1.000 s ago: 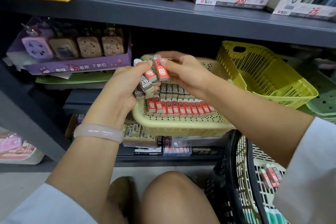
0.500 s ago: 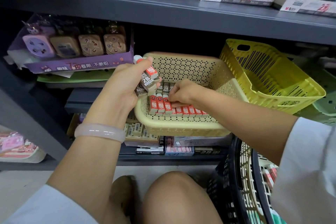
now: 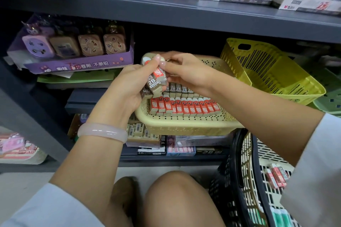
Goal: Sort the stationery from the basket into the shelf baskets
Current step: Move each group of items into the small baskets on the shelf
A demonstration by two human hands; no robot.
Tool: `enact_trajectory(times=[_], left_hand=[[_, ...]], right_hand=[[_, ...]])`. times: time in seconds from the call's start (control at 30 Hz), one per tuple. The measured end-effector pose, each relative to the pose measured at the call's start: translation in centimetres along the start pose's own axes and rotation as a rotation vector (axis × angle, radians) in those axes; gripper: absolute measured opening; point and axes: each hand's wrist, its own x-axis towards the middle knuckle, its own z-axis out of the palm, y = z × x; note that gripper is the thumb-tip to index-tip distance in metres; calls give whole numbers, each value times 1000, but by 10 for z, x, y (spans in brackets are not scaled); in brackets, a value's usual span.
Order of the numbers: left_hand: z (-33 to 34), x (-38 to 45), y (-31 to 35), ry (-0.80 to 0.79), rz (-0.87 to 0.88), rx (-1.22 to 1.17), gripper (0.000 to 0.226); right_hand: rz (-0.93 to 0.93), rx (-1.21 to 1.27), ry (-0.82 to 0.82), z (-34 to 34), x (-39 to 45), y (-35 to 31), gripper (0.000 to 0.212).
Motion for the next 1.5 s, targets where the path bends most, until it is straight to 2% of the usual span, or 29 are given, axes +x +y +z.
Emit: enact_trajectory(times=[0.07, 0.17, 0.27, 0.37, 0.53, 0.63, 0.87, 0.93, 1.0, 1.07, 1.13, 1.17, 1.27, 1.43, 1.5], left_hand=[[0, 0, 1, 25, -5, -53, 27], [-3, 2, 1, 99, 3, -86, 22], [-2, 5, 0, 100, 25, -32, 20], [3, 9, -2, 72, 33, 0, 19], [13, 11, -8, 28, 29, 19, 21], [15, 12, -10, 14, 27, 19, 19], [13, 15, -13, -4, 41, 40, 19], [13, 15, -14, -7, 43, 43, 20], [13, 15, -14, -4, 39, 43, 23], [14, 16, -14, 5, 37, 72, 26], [15, 15, -15, 16, 32, 114, 29], [15, 15, -15, 12, 27, 131, 30], [16, 12, -15, -5, 15, 115, 30], [13, 12, -13, 45, 35, 138, 34], [13, 12, -14, 51, 43, 175, 38]], right_hand=[[35, 100, 128, -7, 1, 3, 5], [131, 130, 326, -26, 3, 12, 10], [274, -223, 456, -51, 3, 21, 3], [324, -556, 518, -79, 6, 30, 24], [426, -1138, 475, -88, 23, 42, 32], [495, -1383, 363, -88, 31, 51, 34], [598, -1552, 120, -90, 31, 56, 40], [577, -1592, 121, -87, 26, 50, 41], [451, -1428, 243, -84, 19, 38, 39], [284, -874, 260, -72, 11, 25, 31], [168, -303, 78, -54, 1, 7, 28], [146, -161, -23, -47, -1, 2, 29], [111, -78, -178, -27, 0, -7, 23], [74, -40, -206, -20, -1, -3, 11], [63, -80, -208, -21, -3, -2, 14]])
